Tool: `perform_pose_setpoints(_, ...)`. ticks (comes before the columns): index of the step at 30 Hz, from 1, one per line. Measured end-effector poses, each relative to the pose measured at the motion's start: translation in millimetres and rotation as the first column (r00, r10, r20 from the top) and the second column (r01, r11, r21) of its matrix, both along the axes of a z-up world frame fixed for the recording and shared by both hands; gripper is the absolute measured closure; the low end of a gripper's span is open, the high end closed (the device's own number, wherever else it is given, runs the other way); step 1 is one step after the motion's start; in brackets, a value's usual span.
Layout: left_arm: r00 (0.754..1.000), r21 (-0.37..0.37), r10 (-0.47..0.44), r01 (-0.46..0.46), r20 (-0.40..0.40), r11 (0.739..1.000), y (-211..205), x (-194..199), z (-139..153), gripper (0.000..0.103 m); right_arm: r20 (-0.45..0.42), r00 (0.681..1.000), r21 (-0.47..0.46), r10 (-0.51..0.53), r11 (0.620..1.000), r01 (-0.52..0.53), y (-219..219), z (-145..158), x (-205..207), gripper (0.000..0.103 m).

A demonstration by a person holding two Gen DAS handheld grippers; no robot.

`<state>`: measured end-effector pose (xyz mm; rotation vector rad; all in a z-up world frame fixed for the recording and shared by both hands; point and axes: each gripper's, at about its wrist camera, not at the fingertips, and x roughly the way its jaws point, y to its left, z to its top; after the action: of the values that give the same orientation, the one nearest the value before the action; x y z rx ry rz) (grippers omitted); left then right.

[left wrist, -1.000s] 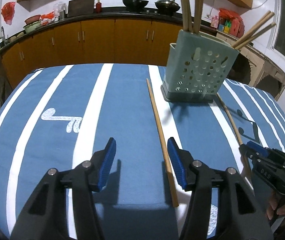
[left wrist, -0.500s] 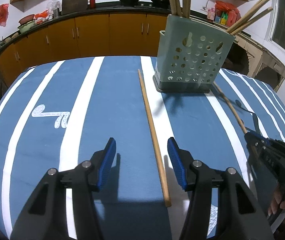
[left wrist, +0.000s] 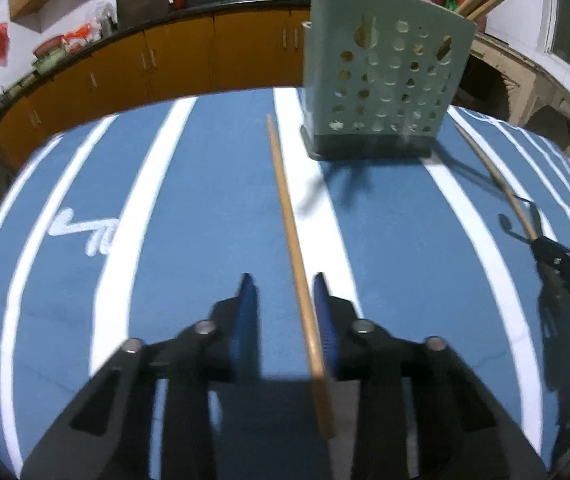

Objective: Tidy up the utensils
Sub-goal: 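Lower the left tool onto another chopstick and close it while the right tool grasps one too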

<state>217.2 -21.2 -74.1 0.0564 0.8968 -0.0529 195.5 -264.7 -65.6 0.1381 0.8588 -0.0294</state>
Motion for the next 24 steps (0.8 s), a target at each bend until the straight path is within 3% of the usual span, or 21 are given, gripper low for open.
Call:
perform_pose_setpoints(3,1.0,-0.002,0.03,-0.03,-0.001,1.0,11,6,1,0.094,0.0,1.0,-0.004,0.01,1.0,-0.01,3,1,1,0.095)
perform_pose_setpoints(9,0.991,0.007,0.134,-0.134,0.004,0.991,49,23,2,0.094,0.004,0.999,-0.027,0.033,0.999,-0.033,7,0,9,0.095)
perform_pose_setpoints(13,0.991,-0.022,0.133,-0.133,0.004,0.991,65,26,2,0.094,0.004,0.999,-0.032,0.045,0.999,-0.044,9,1,12,0.095)
perform_pose_setpoints(17,0.994,-0.034,0.113,-0.113,0.007,0.993,69,28,2,0.09,0.003,0.999,-0.026,0.047,0.999,-0.046,8,1,11,0.095)
perform_pose_setpoints(21,0.996,-0.017,0.089,-0.089,0.006,0.996,63,29,1,0.076,0.003,0.999,-0.028,0.046,0.999,-0.046,9,1,11,0.095)
perform_pose_setpoints(24,0.996,0.004,0.084,-0.084,0.006,0.996,59,28,0,0.075,0.001,0.999,-0.041,0.046,0.998,-0.046,10,1,12,0.095)
